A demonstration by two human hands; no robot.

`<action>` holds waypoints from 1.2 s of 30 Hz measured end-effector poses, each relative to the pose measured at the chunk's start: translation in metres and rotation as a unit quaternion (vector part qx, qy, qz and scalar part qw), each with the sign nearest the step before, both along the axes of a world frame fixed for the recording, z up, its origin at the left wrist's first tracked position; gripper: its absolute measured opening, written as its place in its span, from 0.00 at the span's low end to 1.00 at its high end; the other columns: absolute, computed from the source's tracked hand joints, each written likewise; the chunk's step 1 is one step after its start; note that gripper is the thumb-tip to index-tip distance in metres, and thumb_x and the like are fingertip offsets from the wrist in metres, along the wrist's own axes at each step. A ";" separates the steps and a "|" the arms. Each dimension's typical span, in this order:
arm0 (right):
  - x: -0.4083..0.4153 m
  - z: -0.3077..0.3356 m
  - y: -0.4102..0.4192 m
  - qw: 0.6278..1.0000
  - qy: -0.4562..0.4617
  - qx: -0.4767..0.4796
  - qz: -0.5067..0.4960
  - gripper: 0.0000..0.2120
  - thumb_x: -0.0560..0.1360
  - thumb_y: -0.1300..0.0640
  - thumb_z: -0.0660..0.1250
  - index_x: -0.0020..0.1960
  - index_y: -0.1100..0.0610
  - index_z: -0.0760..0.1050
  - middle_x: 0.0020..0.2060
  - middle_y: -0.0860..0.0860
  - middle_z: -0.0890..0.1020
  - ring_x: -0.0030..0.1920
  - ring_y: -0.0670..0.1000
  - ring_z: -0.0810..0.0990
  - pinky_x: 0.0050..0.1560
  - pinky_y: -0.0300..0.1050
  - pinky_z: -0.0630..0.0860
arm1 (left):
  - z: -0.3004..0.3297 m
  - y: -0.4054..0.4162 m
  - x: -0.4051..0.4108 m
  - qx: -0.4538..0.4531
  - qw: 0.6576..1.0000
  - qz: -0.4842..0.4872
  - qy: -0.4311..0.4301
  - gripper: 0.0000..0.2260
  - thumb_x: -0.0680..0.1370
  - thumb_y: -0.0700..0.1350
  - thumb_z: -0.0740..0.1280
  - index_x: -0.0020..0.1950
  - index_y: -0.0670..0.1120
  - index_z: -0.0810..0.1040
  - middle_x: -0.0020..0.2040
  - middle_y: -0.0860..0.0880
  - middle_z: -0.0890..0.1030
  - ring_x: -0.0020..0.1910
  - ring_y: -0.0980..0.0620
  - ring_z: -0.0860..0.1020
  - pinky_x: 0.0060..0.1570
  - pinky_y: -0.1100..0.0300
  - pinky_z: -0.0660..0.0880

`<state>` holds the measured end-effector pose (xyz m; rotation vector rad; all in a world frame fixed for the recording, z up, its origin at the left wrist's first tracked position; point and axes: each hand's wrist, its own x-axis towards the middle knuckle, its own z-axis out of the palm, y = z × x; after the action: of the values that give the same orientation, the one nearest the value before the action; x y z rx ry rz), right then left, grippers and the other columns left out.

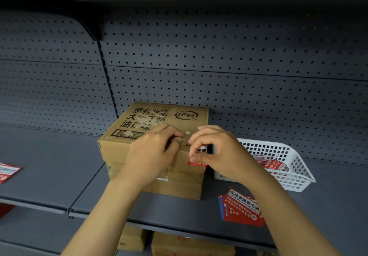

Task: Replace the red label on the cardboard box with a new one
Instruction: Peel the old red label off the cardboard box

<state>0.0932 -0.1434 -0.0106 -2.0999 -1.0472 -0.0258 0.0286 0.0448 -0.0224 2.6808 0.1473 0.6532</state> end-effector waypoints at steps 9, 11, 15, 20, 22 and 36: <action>0.006 -0.002 -0.025 0.995 0.065 0.041 0.065 0.12 0.71 0.60 0.78 0.39 0.43 0.83 0.50 0.40 0.87 0.69 0.35 0.72 0.71 0.36 0.68 | -0.001 0.001 0.000 0.007 1.000 -0.009 -0.007 0.10 0.81 0.56 0.60 0.57 0.61 0.79 0.59 0.65 0.78 0.55 0.62 0.78 0.45 0.61 0.75; 0.007 -0.001 -0.027 0.996 0.055 0.034 0.068 0.10 0.71 0.62 0.78 0.40 0.47 0.84 0.52 0.40 0.87 0.71 0.35 0.71 0.71 0.32 0.66 | -0.001 0.001 0.000 0.011 1.000 -0.012 -0.010 0.10 0.81 0.56 0.59 0.57 0.61 0.79 0.58 0.65 0.78 0.55 0.62 0.78 0.43 0.63 0.74; 0.011 0.004 -0.040 0.997 0.039 0.042 0.042 0.09 0.73 0.61 0.77 0.40 0.48 0.84 0.65 0.36 0.78 0.70 0.35 0.72 0.67 0.25 0.63 | -0.002 0.002 -0.001 0.017 1.000 -0.017 -0.015 0.10 0.82 0.57 0.59 0.57 0.62 0.79 0.58 0.65 0.78 0.55 0.63 0.78 0.41 0.64 0.73; 0.010 0.005 -0.051 0.997 0.059 0.043 0.035 0.16 0.74 0.61 0.76 0.38 0.40 0.82 0.63 0.32 0.77 0.69 0.33 0.72 0.63 0.21 0.63 | -0.002 0.002 -0.002 0.010 1.000 -0.014 -0.010 0.10 0.82 0.57 0.59 0.58 0.62 0.78 0.58 0.66 0.78 0.56 0.65 0.77 0.41 0.71 0.68; 0.009 0.004 -0.052 0.996 0.071 0.044 0.031 0.16 0.74 0.63 0.75 0.38 0.42 0.82 0.62 0.33 0.78 0.68 0.34 0.74 0.65 0.28 0.65 | -0.001 0.002 -0.002 0.003 1.000 -0.015 -0.005 0.10 0.82 0.58 0.59 0.59 0.63 0.78 0.58 0.66 0.77 0.56 0.65 0.76 0.41 0.71 0.67; 0.012 0.041 -0.084 0.960 0.099 0.259 -0.041 0.05 0.71 0.48 0.70 0.44 0.43 0.84 0.49 0.42 0.89 0.53 0.39 0.85 0.53 0.33 0.79 | 0.017 -0.014 -0.001 -0.060 0.996 -0.056 0.031 0.19 0.82 0.60 0.56 0.71 0.61 0.72 0.64 0.61 0.76 0.65 0.57 0.74 0.64 0.51 0.74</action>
<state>0.1053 -0.2278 0.0307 -1.6285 -0.7355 -0.1160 0.0279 0.0303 -0.0049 2.5733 0.0502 0.5099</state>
